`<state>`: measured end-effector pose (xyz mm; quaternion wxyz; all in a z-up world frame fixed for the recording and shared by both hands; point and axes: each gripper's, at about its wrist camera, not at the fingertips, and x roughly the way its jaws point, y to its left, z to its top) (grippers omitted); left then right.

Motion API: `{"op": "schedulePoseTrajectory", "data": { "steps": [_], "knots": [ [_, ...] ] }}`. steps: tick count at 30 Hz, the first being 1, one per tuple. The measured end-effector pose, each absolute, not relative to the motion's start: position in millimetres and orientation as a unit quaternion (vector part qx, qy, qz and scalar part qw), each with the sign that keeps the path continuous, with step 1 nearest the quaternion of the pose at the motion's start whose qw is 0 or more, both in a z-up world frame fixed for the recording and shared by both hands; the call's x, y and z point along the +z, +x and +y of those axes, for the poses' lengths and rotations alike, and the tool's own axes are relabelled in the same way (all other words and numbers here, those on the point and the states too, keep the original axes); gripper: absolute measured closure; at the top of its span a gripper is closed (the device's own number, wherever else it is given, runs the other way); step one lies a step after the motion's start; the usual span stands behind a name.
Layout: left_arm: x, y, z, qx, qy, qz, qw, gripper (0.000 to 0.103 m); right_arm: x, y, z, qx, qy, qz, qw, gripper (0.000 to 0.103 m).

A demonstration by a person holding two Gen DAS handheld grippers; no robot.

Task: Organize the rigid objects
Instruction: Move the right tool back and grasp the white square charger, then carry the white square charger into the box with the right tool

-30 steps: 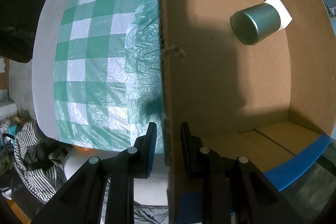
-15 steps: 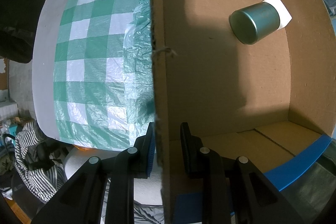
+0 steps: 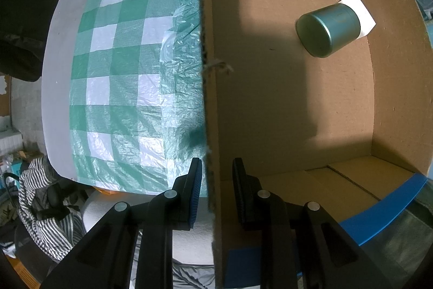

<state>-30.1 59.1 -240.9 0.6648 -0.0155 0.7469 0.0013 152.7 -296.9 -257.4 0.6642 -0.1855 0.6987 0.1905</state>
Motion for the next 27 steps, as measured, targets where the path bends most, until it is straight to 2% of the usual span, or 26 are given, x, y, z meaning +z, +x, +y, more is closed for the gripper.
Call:
{"op": "schedulePoseTrajectory", "data": {
  "steps": [8,27],
  "knots": [
    [-242.7,-30.3,61.1,-0.001,-0.015,0.747,0.665,0.08,-253.1,142.0,-292.6,0.195,-0.181,0.688,0.675,0.051],
    [-241.8,-30.9,58.0,-0.003,-0.013,0.746,0.666,0.08,-179.6,139.9,-262.7,0.244,-0.195,0.651,0.692,0.051]
  ]
}}
